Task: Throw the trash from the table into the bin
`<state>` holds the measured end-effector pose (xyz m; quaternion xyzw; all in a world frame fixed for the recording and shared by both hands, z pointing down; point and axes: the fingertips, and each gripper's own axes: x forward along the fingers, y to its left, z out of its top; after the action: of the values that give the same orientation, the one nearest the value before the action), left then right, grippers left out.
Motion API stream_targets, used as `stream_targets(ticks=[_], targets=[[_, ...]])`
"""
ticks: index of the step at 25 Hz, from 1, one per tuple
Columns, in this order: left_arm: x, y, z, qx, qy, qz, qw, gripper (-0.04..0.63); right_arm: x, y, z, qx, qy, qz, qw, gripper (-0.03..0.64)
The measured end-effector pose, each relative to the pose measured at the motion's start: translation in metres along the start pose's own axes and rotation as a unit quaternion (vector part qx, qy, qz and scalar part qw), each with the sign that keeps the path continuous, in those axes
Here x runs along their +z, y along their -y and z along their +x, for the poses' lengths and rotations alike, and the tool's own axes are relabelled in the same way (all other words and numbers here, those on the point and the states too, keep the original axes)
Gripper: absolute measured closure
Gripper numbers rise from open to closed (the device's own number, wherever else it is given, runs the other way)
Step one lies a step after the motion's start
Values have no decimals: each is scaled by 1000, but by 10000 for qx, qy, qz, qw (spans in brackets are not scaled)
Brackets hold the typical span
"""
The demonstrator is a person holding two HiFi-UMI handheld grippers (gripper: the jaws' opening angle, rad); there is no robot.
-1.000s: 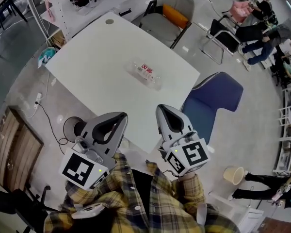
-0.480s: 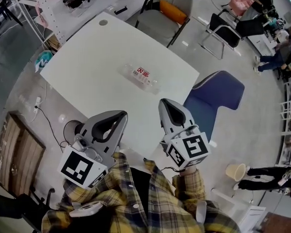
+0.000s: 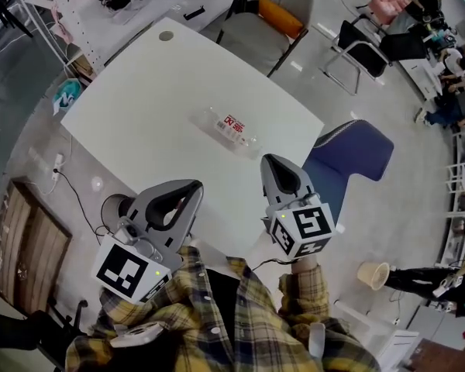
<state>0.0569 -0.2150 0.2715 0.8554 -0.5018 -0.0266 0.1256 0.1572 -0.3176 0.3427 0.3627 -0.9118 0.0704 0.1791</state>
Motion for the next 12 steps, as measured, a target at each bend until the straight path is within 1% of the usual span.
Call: stream_targets(ticks=[2,5,8,10,11,12], targets=[[0,-6,1,11,-37,-41,10000,588,-2,5,10,110,-151,-46,9998,617],[-4,-17,1,31,-85,-84,9999,588,-12,10,28,392,-478,-169,9979,617],[-10,-26,0,100,-134,-128,9998,588,-26,16,47,580,-861,-470,9935,617],[-12,-32,-2,173,-165,-163,9996,588,-39,16,59,762,-1165,-694,9878,614],[-13,-35,-3,204,-176,-179,9995,588,-45,15,65,876,-1313,-781,9844,597],[-14,-38,-4,230,-189,-196,9994,588,-52,13,72,994,-1450,-848,9808,560]])
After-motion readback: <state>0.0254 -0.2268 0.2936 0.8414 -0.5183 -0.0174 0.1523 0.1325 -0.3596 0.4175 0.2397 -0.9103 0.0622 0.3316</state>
